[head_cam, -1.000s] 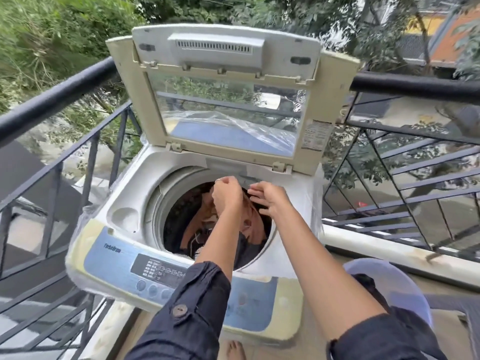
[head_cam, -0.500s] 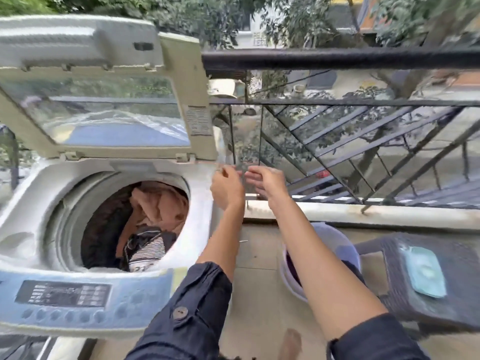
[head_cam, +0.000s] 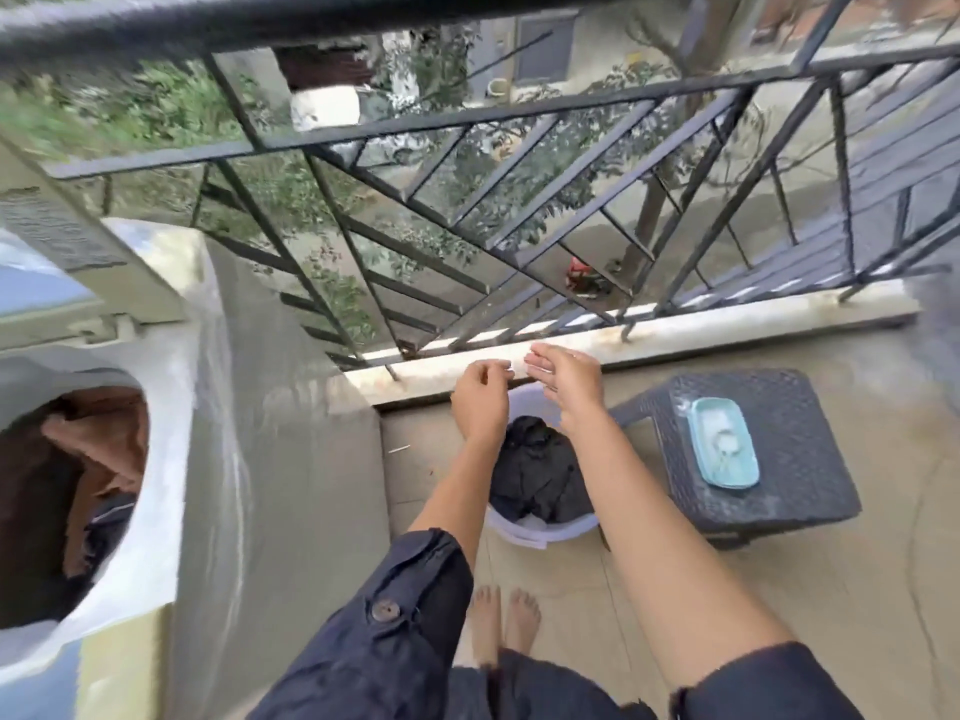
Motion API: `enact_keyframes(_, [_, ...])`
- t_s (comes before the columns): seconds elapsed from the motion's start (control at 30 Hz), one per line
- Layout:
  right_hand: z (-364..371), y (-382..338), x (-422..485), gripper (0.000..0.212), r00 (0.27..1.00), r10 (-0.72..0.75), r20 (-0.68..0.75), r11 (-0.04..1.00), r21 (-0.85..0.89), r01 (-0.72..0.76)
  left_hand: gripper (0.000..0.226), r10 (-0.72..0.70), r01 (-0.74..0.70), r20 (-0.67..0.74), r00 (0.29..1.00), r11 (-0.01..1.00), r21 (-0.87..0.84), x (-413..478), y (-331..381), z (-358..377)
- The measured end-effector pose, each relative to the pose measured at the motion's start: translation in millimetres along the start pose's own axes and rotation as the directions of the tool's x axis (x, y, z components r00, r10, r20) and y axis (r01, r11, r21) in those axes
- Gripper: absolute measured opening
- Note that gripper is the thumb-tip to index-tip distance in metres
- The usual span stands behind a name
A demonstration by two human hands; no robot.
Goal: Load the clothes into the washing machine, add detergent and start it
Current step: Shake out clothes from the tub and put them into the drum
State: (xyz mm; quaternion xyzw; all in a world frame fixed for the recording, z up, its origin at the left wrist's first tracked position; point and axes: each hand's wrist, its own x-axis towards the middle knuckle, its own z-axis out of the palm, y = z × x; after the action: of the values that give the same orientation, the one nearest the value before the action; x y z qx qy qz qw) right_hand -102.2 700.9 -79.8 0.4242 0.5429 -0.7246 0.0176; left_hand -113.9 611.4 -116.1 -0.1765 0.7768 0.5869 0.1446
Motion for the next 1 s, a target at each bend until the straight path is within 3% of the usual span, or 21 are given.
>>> enact_keyframes(0.2, [-52,58,97,0.013,0.986,0.066,-0.152,0.997,-0.017,-0.070,0.026,-0.009,-0.005,0.081,0.997,0.985,0.173,50,-69,64])
enact_keyframes(0.3, [-70,109,155,0.020,0.973,0.103,-0.208,0.993,-0.034,-0.113,0.024,-0.014,-0.016,0.098,0.995,0.955,0.296,82,-121,93])
enact_keyframes(0.4, [-86,168,216,0.017,0.955,0.164,-0.247,0.975,-0.106,-0.194,0.020,0.034,-0.054,0.062,0.998,0.927,0.372,113,-179,122])
enact_keyframes(0.5, [-97,225,260,0.014,0.939,0.221,-0.263,0.956,-0.133,-0.262,0.017,-0.017,0.017,-0.005,1.000,0.938,0.345,144,-227,148])
enact_keyframes(0.6, [-102,281,308,0.022,0.928,0.249,-0.278,0.937,-0.172,-0.304,0.037,-0.103,0.114,-0.049,0.993,0.900,0.421,183,-287,177])
enact_keyframes(0.73, [-107,343,360,0.027,0.916,0.283,-0.284,0.914,-0.211,-0.348,0.057,-0.050,0.011,0.056,0.997,0.836,0.548,226,-355,199])
enact_keyframes(0.8, [-110,371,383,0.037,0.912,0.291,-0.289,0.916,-0.191,-0.353,0.063,-0.087,-0.002,0.119,0.989,0.800,0.600,248,-385,205])
enact_keyframes(0.9, [-112,408,408,0.071,0.896,0.335,-0.291,0.912,-0.138,-0.386,0.073,-0.189,0.032,0.151,0.970,0.718,0.695,270,-424,214])
enact_keyframes(1.0, [-106,438,421,0.101,0.894,0.383,-0.233,0.883,-0.192,-0.429,0.074,-0.221,0.056,0.146,0.964,0.710,0.702,278,-447,223])
